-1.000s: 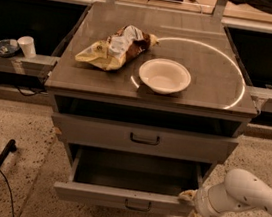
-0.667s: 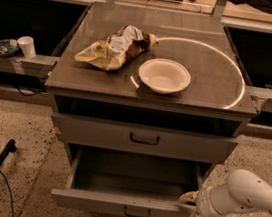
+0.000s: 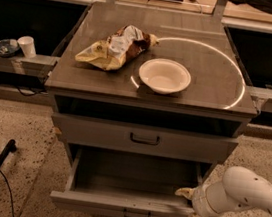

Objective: Open middle drawer

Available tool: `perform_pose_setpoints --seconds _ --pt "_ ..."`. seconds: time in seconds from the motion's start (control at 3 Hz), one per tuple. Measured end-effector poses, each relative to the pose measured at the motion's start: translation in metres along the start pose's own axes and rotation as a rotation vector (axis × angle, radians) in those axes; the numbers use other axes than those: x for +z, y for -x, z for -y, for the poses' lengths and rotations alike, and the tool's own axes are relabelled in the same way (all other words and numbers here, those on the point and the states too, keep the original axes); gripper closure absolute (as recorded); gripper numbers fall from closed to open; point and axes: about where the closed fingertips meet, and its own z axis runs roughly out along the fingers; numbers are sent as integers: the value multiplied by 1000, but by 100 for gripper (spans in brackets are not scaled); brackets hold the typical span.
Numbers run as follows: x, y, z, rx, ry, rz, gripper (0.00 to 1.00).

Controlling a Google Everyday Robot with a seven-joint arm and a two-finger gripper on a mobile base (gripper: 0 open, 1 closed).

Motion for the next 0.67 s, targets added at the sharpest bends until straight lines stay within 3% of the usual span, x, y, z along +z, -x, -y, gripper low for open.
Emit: perform_pose_setpoints --seconds 0.33,0.67 --pt "17 -7 3 15 0 -36 7" --pt "41 -23 -5 49 10 -68 0"
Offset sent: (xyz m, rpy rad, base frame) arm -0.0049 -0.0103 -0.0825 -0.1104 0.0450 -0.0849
